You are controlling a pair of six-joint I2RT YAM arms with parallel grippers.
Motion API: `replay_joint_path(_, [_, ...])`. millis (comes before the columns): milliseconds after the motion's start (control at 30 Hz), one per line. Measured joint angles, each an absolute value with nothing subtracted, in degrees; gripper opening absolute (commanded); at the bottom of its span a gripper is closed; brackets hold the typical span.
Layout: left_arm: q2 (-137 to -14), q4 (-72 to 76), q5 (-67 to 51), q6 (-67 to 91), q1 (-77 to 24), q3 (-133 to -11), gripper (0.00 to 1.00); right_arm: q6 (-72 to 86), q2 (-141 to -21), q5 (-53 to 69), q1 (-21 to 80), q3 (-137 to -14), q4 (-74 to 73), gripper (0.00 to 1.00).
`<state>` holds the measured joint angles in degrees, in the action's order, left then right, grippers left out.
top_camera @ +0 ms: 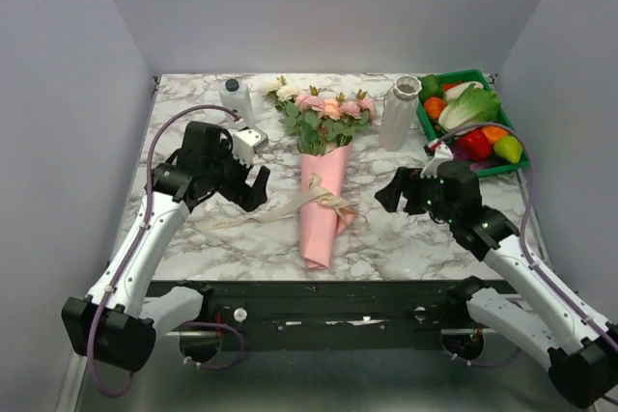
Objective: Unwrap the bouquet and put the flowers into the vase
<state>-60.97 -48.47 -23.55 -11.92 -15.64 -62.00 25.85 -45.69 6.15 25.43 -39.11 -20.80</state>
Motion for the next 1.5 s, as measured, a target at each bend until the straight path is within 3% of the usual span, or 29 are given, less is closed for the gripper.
replay_joint_path(533, [-76.9,-40.5,-21.0,-16.3,-23.4,-56.4,0.99,28.0,-56.0,-4.6,37.8,-32.5,-17.9,0.85])
replay_joint_path(1233, [-88.2,-28.1,-15.4,-21.5,-28.4,-53.6,0.98,33.2,-56.8,-5.6,39.0,-29.1,-12.9,0.86])
replay_joint_path(1500, [-90.1,-21.4,-7.9,-23.2,-29.0,-48.9,0.52,33.0,-54.9,-5.6,39.0,-32.8,-13.1,0.87])
